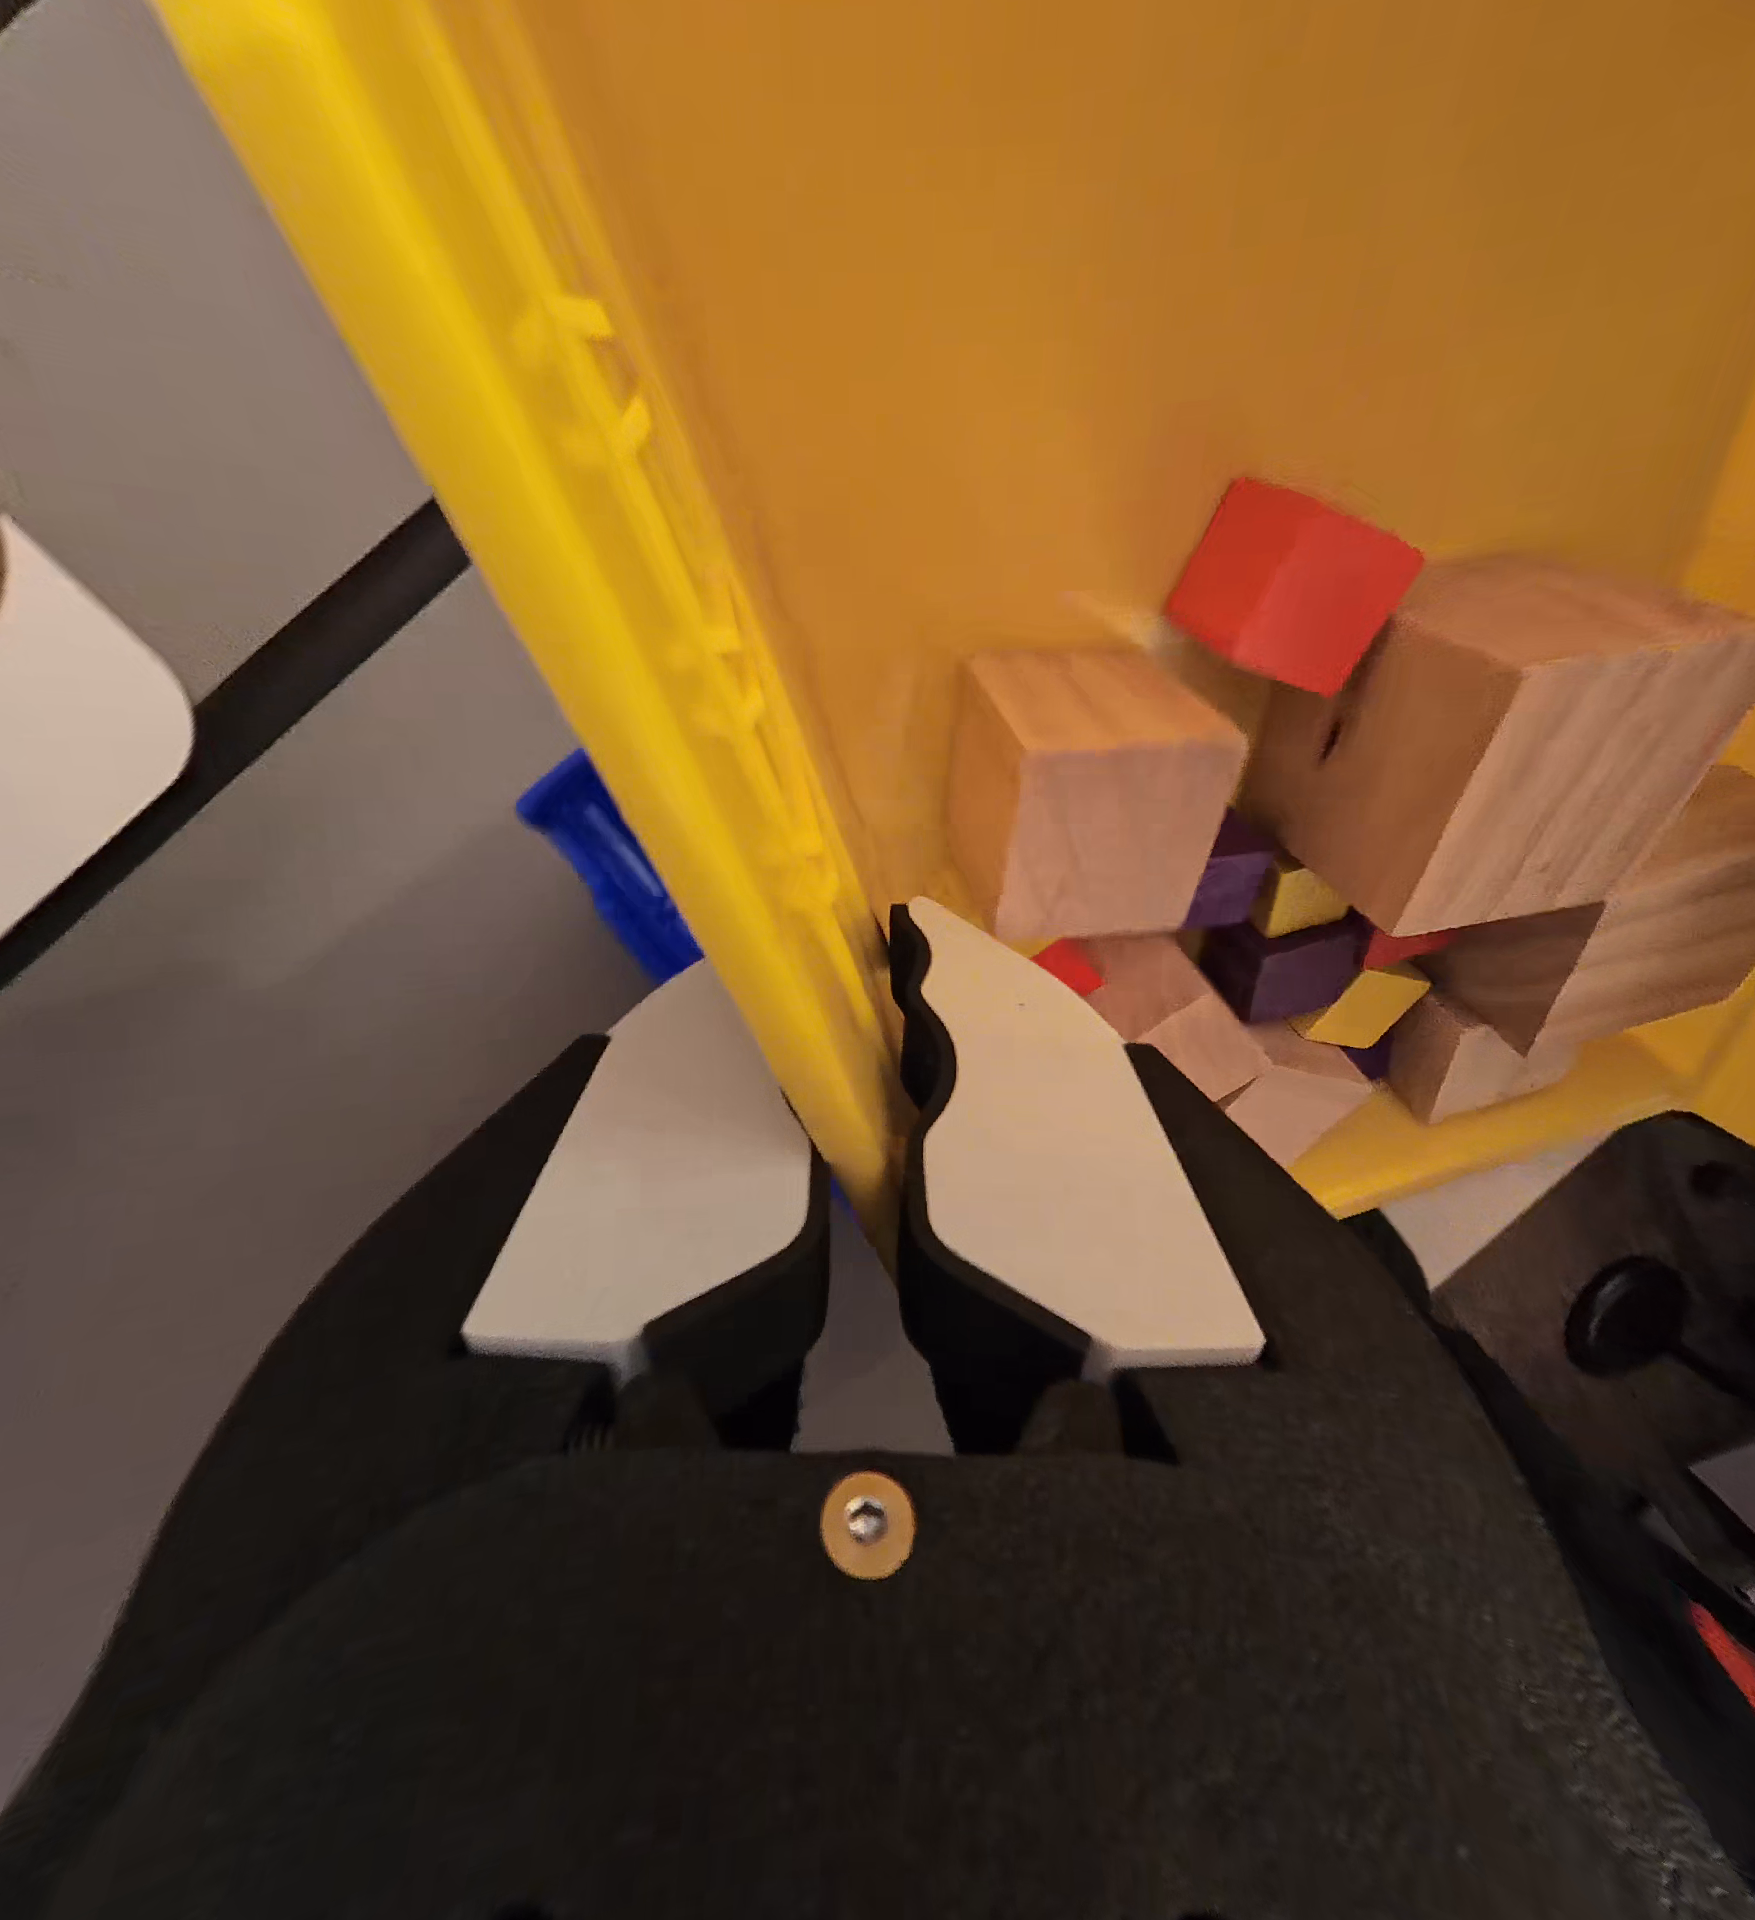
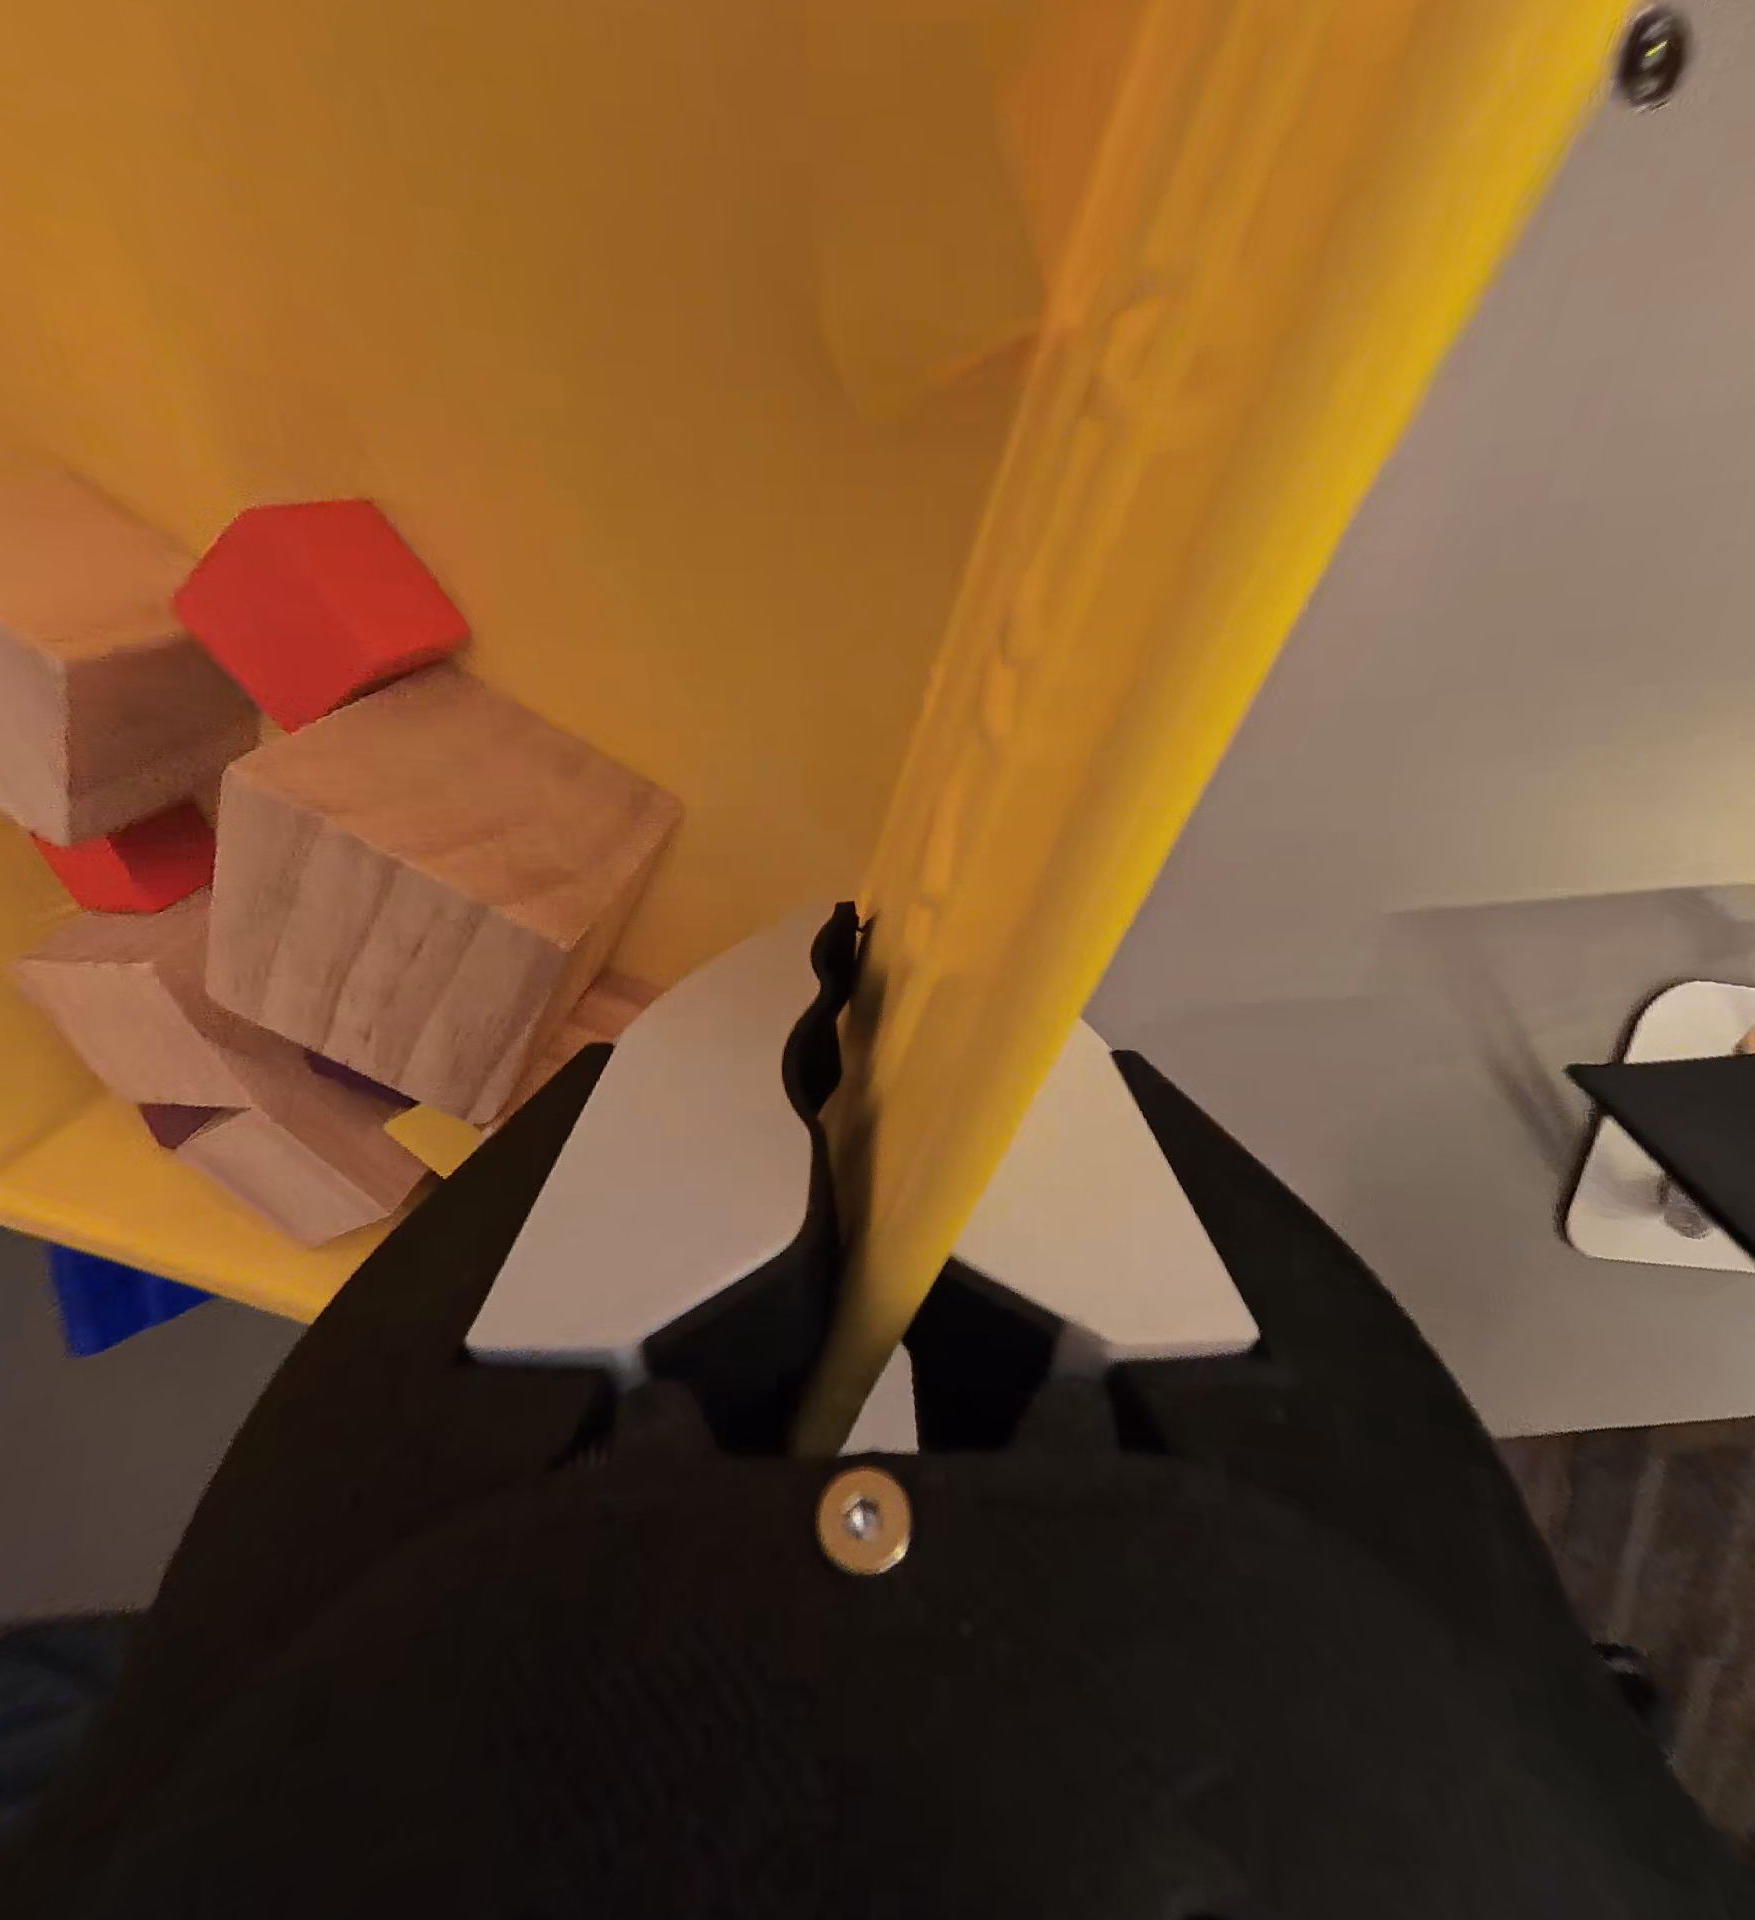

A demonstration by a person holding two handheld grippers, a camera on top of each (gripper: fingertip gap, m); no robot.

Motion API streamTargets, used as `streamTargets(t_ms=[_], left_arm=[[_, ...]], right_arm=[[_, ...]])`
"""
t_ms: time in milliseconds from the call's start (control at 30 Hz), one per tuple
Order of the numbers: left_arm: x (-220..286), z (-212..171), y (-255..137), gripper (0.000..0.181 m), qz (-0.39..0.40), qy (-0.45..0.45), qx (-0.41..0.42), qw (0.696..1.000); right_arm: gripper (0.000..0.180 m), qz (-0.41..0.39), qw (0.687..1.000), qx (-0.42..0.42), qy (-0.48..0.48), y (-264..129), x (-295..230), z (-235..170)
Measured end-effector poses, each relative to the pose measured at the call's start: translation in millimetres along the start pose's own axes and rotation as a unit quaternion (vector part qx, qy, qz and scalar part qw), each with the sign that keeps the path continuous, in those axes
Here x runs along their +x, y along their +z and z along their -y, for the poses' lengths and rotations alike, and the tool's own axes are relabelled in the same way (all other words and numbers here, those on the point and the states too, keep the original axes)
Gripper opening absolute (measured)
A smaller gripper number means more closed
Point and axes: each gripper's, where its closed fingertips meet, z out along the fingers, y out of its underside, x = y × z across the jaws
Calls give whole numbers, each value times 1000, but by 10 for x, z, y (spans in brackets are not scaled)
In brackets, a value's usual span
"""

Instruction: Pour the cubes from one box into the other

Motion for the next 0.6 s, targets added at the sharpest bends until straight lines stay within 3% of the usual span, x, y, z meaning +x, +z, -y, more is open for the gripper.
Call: streamTargets(t_ms=[233,600], left_arm=[[101,253,187,8,-5,5,79,997],[-143,356,37,8,-19,-3,231,973]], right_arm=[[3,-51,995,78,-23,25,291,184],[3,-149,960,220,-92,-293,90,557]])
